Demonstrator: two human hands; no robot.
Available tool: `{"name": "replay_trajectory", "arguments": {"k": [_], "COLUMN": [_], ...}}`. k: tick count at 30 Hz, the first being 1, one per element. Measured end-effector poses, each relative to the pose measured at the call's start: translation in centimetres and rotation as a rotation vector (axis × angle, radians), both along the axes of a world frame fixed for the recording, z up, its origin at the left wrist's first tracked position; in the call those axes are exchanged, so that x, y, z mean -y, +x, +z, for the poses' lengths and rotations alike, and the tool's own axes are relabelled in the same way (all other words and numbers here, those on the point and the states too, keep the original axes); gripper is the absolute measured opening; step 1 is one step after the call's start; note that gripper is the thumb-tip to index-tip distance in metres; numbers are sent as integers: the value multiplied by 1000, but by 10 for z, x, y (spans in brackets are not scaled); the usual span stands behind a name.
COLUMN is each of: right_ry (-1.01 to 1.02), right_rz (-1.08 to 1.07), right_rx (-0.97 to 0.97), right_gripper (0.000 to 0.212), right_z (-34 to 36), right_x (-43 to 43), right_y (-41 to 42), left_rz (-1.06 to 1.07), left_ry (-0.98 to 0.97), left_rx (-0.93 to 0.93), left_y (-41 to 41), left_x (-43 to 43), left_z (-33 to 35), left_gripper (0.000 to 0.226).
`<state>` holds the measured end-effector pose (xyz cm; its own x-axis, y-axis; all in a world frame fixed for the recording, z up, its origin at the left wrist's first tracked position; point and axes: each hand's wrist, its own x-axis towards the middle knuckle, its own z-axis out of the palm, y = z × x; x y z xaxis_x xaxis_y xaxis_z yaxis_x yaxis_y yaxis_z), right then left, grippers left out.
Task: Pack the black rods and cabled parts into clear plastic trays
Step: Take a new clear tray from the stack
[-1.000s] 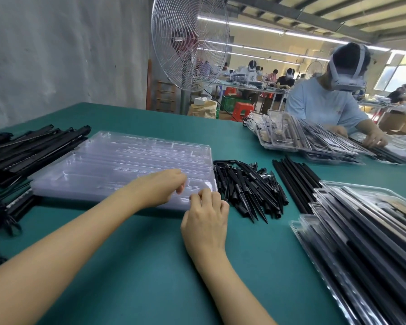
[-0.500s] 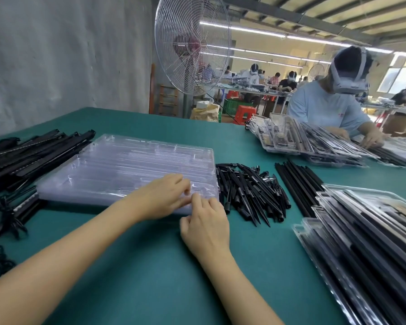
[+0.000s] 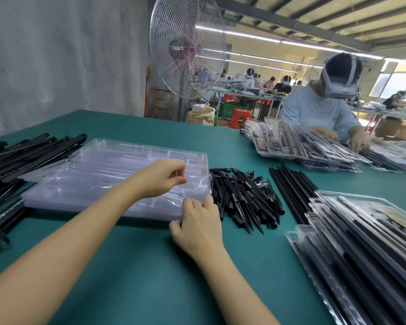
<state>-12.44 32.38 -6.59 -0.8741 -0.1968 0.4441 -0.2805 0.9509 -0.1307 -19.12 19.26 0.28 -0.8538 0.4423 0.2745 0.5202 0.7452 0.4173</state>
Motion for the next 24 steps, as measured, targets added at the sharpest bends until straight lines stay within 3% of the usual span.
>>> {"name": "replay_trajectory", "arguments": {"k": [2,5,9,14,18,22,24], "right_ry": [27,120,177,254,267,247,227], "right_rz": [-15,-66,-55,1,15,14,9], "right_rx": [-23,-71,-100,6,75,155,174], "right_gripper": [25,26,32,35,34,40,42], "right_z": [5,10,3,5,7,13,14], "right_x": [0,3,10,7,6,3,2], "right_y": [1,4,9,5,2,-3,-4], "left_rz": [23,110,150,250,468,526,497], "left_ry": [70,300,166,286,516,536,525], "left_rx": [-47,-222,-414,-642,-810,-904,-962], "left_y": [3,6,9,14,18,28,42], "left_x": [-1,6,11,23,45,61,59], "left_z": [-1,20,63,100,139,166,168], "left_gripper": [35,35,23,15,12,36,37]}}
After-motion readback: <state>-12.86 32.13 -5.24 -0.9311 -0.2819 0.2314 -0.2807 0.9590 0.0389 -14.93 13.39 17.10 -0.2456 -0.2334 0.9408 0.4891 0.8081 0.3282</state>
